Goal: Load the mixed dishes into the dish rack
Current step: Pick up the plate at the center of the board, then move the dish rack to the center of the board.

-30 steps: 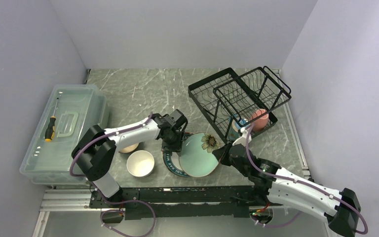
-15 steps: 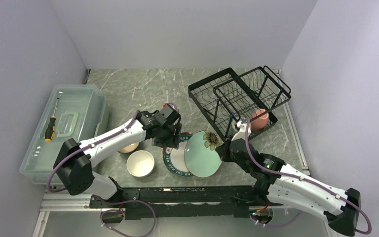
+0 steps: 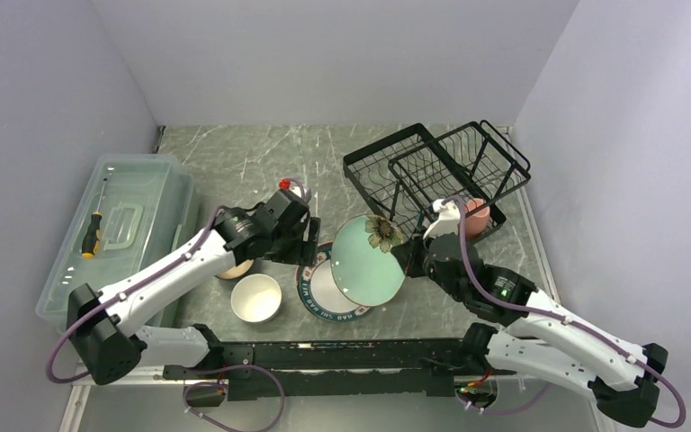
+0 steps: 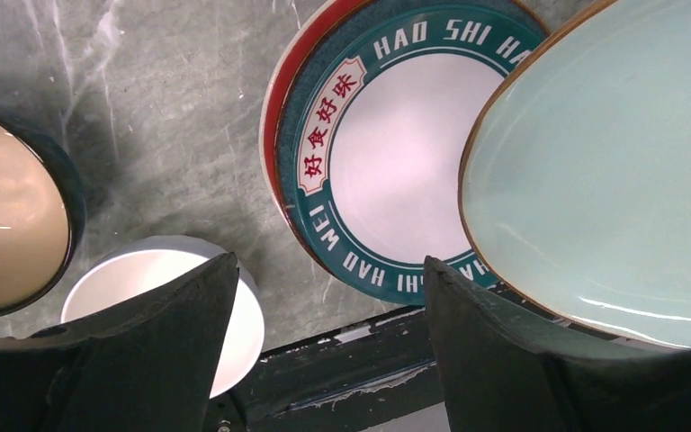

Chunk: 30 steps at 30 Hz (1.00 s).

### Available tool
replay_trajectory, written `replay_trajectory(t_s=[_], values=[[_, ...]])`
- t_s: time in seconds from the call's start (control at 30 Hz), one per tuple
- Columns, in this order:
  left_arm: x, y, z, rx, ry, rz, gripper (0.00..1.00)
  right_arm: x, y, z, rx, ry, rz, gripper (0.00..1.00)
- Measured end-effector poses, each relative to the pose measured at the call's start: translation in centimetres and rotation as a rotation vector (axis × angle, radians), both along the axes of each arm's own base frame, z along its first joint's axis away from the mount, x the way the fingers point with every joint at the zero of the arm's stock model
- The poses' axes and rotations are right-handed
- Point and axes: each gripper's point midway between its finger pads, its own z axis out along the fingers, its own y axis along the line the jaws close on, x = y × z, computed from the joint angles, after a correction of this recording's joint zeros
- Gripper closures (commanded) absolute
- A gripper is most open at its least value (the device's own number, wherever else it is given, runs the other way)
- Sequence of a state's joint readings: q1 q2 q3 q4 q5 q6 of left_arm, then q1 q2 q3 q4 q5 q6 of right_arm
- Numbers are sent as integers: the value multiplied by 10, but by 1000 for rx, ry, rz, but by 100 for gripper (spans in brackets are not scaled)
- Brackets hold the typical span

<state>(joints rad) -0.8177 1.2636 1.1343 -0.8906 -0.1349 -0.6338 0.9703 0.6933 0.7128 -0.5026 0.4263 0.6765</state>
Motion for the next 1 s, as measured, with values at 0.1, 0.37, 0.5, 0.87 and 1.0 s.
replay_trajectory(t_s=[0.1, 0.37, 0.5, 0.87, 1.0], values=[[-1, 3, 10, -23, -32, -1, 15, 4, 2, 24, -7, -41, 14, 100], [-10, 16, 19, -56, -88, -7, 11, 17, 5, 91, -37, -183, 40, 100], [-15, 21, 5, -29, -68, -17, 10, 22, 3, 125, -46, -265, 47, 100], [-14, 14, 1, -54, -87, -66, 6, 37, -6, 205, -159, -504, 51, 100], [-15, 15, -3, -56, -88, -70, 1, 39, -10, 228, -204, -575, 54, 100]])
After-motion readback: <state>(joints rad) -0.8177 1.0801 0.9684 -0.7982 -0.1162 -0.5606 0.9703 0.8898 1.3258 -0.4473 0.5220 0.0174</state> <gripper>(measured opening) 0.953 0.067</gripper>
